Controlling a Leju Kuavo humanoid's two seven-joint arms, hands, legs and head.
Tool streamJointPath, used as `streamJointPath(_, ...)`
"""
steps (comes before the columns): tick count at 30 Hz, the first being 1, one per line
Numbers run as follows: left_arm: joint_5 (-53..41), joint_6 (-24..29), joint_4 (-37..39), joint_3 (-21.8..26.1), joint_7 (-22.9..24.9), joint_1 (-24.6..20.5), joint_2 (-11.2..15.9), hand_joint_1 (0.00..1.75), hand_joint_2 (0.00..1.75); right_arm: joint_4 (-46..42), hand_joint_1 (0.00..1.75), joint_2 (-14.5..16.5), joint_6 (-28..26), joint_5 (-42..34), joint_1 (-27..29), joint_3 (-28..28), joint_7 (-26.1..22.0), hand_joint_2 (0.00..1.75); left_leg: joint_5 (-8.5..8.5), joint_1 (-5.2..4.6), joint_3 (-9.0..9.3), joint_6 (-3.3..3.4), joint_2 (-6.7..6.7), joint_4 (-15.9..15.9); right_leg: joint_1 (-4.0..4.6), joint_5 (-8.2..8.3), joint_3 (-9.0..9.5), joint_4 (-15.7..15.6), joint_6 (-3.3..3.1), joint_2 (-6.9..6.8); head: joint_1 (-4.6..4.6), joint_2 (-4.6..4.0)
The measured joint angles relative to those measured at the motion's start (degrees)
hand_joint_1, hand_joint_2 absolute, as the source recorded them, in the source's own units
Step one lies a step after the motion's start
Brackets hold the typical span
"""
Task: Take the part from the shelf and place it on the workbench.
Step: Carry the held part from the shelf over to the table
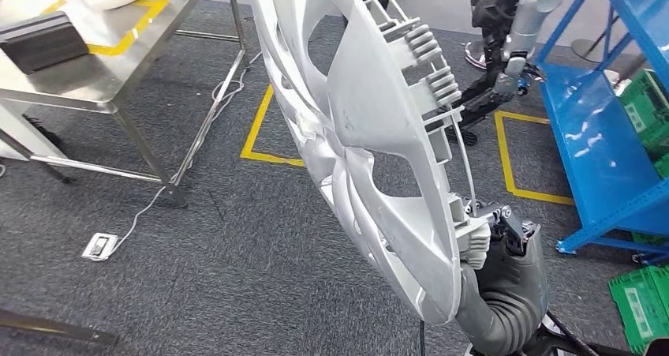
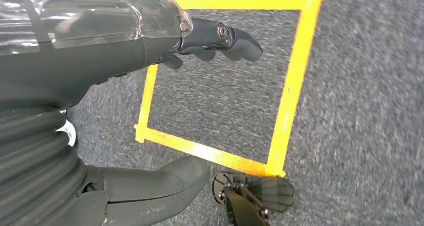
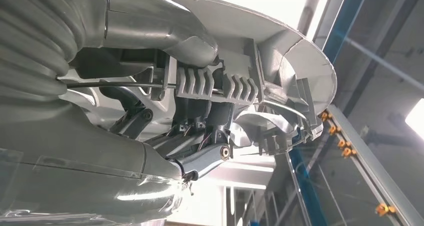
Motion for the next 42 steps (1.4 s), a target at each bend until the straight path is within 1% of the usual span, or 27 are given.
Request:
streamJointPath(2,0.0,0.0,0.0,0.0,-0.1,0.0,0.0,0.00,1.75,0.0,1.75,-0.1,0.0,0.0,0.0,0.0,0.0,1.75,0.05,-0.15,0.14,0.01,-1.70,0.0,0.48,4.83,2.78,-7.5,-1.12,1.74,0.09,0.00)
streamJointPath(3,0.0,0.0,0.0,0.0,-0.1,0.0,-0.1,0.00,1.75,0.0,1.75,-0.1,0.0,0.0,0.0,0.0,0.0,1.75,0.11,-0.18,0.09,-0.06,-2.46,0.0,0.62,6.42,4.14,-11.0,-1.60,2.95,0.01,0.00)
streamJointPath(5,-0.1,0.0,0.0,0.0,-0.3,0.0,-0.3,0.00,1.75,-0.1,1.75,-0.1,0.0,0.0,-0.1,0.0,0.0,1.75,0.37,-0.06,-0.34,-0.47,-3.77,0.1,0.82,7.36,5.60,-14.7,-2.14,4.41,-0.04,0.00)
streamJointPath(7,-0.1,0.0,0.0,0.0,-0.3,0.1,-0.4,0.00,1.75,-0.2,1.75,-0.1,0.0,0.0,-0.2,0.0,0.0,1.75,0.57,0.02,-0.85,-1.01,-4.34,0.1,0.77,7.50,5.94,-15.6,-2.29,3.39,-0.02,0.00)
streamJointPath(9,-0.1,0.0,0.0,0.0,-0.3,0.2,-0.4,0.00,1.75,-0.3,1.75,-0.2,0.0,0.0,-0.2,0.0,0.0,1.75,-0.70,-0.19,-1.78,-1.43,-0.98,1.6,0.62,8.05,6.34,-16.6,-2.48,1.99,-0.42,0.00)
streamJointPath(11,-0.1,0.0,0.0,0.0,-0.3,0.1,-0.4,0.00,1.75,-0.4,1.75,-0.2,0.0,0.0,-0.2,0.0,0.0,1.75,-4.16,-0.08,-4.56,-2.00,2.53,7.4,0.59,8.30,6.57,-17.1,-2.60,0.47,-1.12,0.00)
streamJointPath(13,-0.1,0.0,0.0,0.0,-0.1,0.1,-0.4,0.00,1.75,-0.4,1.75,-0.2,0.0,0.0,-0.1,0.0,0.0,1.75,-6.84,0.51,-7.75,-2.76,2.54,14.0,0.56,8.23,6.53,-17.0,-2.60,-1.16,-1.62,0.00)
streamJointPath(14,-0.1,0.0,0.0,0.0,-0.1,0.1,-0.4,0.00,1.75,-0.4,1.75,-0.2,0.0,0.0,-0.1,0.0,0.0,1.75,-6.77,0.79,-8.27,-3.11,2.43,15.2,0.49,8.14,6.52,-17.0,-2.51,-1.92,-1.76,0.00)
streamJointPath(15,-0.1,0.0,0.0,0.0,0.0,0.2,-0.4,0.00,1.75,-0.4,1.75,-0.2,0.0,0.0,-0.1,0.0,0.0,1.75,-5.68,1.03,-7.62,-3.45,2.57,14.1,0.38,8.02,6.52,-16.9,-2.34,-2.62,-1.88,0.00)
streamJointPath(16,-0.1,0.0,0.0,0.0,0.0,0.3,-0.3,0.00,1.75,-0.4,1.75,-0.2,0.0,0.0,-0.2,0.0,0.0,1.75,-3.86,1.27,-5.81,-3.76,3.19,10.9,0.24,7.81,6.53,-16.6,-2.05,-3.23,-1.99,0.00)
streamJointPath(17,-0.1,0.0,0.0,0.0,0.0,0.2,-0.3,0.00,1.75,-0.4,1.75,-0.2,0.0,-0.1,-0.2,0.0,0.0,1.75,-2.44,1.34,-3.70,-4.00,4.66,7.1,0.15,7.53,6.52,-16.3,-1.64,-3.78,-2.12,0.00)
streamJointPath(19,-0.1,0.0,0.0,0.0,-0.2,0.2,-0.4,0.00,1.75,-0.4,1.75,-0.2,0.0,-0.1,-0.4,0.0,0.0,1.75,-0.90,1.33,-0.81,-3.53,7.41,1.8,0.26,6.85,6.48,-15.4,-0.76,-4.57,-2.33,0.00)
streamJointPath(20,-0.1,0.0,0.0,0.0,-0.4,0.2,-0.4,0.00,1.75,-0.5,1.75,-0.2,0.0,-0.1,-0.5,-0.1,0.0,1.75,-1.03,1.18,-0.63,-2.99,8.13,1.1,0.36,6.67,6.50,-15.2,-0.42,-4.88,-2.25,0.00)
streamJointPath(22,-0.1,0.0,-0.1,0.0,-0.6,0.1,-0.4,0.00,1.75,-0.5,1.75,-0.2,0.0,-0.2,-0.6,-0.1,0.0,1.75,-0.89,0.96,-0.93,-1.88,7.10,1.3,0.23,6.50,6.60,-15.1,0.08,-5.51,-1.96,0.00)
streamJointPath(24,-0.1,0.0,-0.1,0.0,-0.8,0.0,-0.4,0.00,1.75,-0.5,1.75,-0.2,0.0,-0.3,-0.7,-0.2,0.0,1.75,-0.61,0.98,-1.02,-1.16,5.63,1.2,-0.14,5.06,6.17,-13.8,0.64,-4.04,-1.62,0.00)
streamJointPath(27,-0.1,0.0,-0.1,0.0,-0.8,-0.2,-0.4,0.00,1.75,-0.5,1.75,-0.2,0.0,-0.4,-0.7,-0.5,0.0,1.75,-0.26,0.82,-1.07,-0.34,3.28,1.1,-0.34,-0.38,2.18,-4.1,0.88,-0.74,-0.57,0.00)
streamJointPath(28,-0.1,0.0,-0.1,0.0,-0.8,-0.2,-0.5,0.00,1.75,-0.5,1.75,-0.2,0.0,-0.4,-0.7,-0.7,0.0,1.75,-0.21,0.65,-1.08,-0.19,2.39,1.2,-0.33,-1.55,0.57,-0.6,0.75,-0.50,-0.27,0.00)
streamJointPath(29,-0.1,0.0,-0.1,0.0,-0.7,-0.2,-0.4,0.00,1.75,-0.5,1.75,-0.2,0.0,-0.4,-0.7,-0.8,0.0,1.75,-0.16,0.47,-1.06,-0.08,1.46,1.2,-0.27,-1.67,-0.47,1.3,0.52,-0.38,-0.04,0.00)
streamJointPath(30,-0.1,0.0,-0.1,0.0,-0.7,-0.2,-0.4,0.00,1.75,-0.5,1.75,-0.2,0.0,-0.4,-0.7,-0.9,0.0,1.75,-0.11,0.30,-1.03,-0.01,0.49,1.2,-0.16,-0.60,-0.63,1.1,0.12,-0.21,0.14,0.00)
streamJointPath(31,-0.1,0.0,-0.1,0.0,-0.5,-0.2,-0.4,0.00,1.75,-0.5,1.75,-0.2,0.0,-0.4,-0.7,-1.0,0.0,1.75,-0.05,0.15,-0.99,0.07,-0.44,1.2,0.02,1.42,0.17,-1.3,-0.41,0.14,0.27,0.00)
streamJointPath(33,-0.1,0.0,-0.1,0.0,-0.3,-0.2,-0.6,0.00,1.75,-0.5,1.75,-0.2,0.0,-0.4,-0.7,-1.1,0.0,1.75,0.12,-0.01,-1.01,0.13,-2.07,1.2,0.49,5.56,3.13,-8.9,-1.76,2.12,0.36,0.00)
streamJointPath(35,-0.1,0.0,-0.1,0.0,-0.2,-0.2,-0.7,0.00,1.75,-0.6,1.75,-0.2,0.0,-0.4,-0.7,-1.2,0.0,1.75,0.39,0.15,-1.33,-0.15,-3.41,1.2,0.85,7.10,5.07,-13.7,-2.53,3.86,0.29,0.00)
streamJointPath(37,-0.1,-0.1,-0.1,0.0,-0.2,0.0,-0.8,0.00,1.75,-0.8,1.75,-0.2,0.0,-0.4,-0.8,-1.3,0.0,1.75,0.78,0.42,-1.75,-0.81,-4.64,1.0,1.02,7.25,5.50,-14.8,-2.62,3.54,0.38,0.00)
streamJointPath(38,-0.1,-0.1,-0.1,0.0,-0.2,0.1,-0.8,0.00,1.75,-0.8,1.75,-0.2,0.1,-0.4,-0.9,-1.3,0.0,1.75,0.75,0.41,-1.90,-1.05,-4.18,1.1,0.96,7.59,5.70,-15.3,-2.56,2.88,0.53,0.00)
streamJointPath(39,-0.1,-0.1,-0.1,0.0,-0.2,0.1,-0.7,0.00,1.75,-0.8,1.75,-0.2,0.1,-0.4,-1.0,-1.4,0.0,1.75,0.19,0.28,-2.27,-1.33,-2.68,1.6,0.84,7.98,5.96,-16.0,-2.54,2.24,0.39,0.00)
streamJointPath(41,-0.1,-0.1,-0.1,0.0,-0.2,0.1,-0.6,0.00,1.75,-0.9,1.75,-0.2,0.2,-0.4,-0.9,-1.4,0.0,1.75,-2.81,0.27,-4.24,-1.81,1.11,5.8,0.54,8.64,6.36,-17.1,-2.53,0.77,-0.31,0.00)
streamJointPath(42,-0.1,-0.1,-0.1,0.0,-0.2,0.0,-0.6,0.00,1.75,-0.9,1.75,-0.2,0.2,-0.4,-0.9,-1.4,0.0,1.75,-4.76,0.46,-5.86,-2.19,2.21,9.2,0.48,8.70,6.40,-17.3,-2.60,0.06,-0.83,0.00)
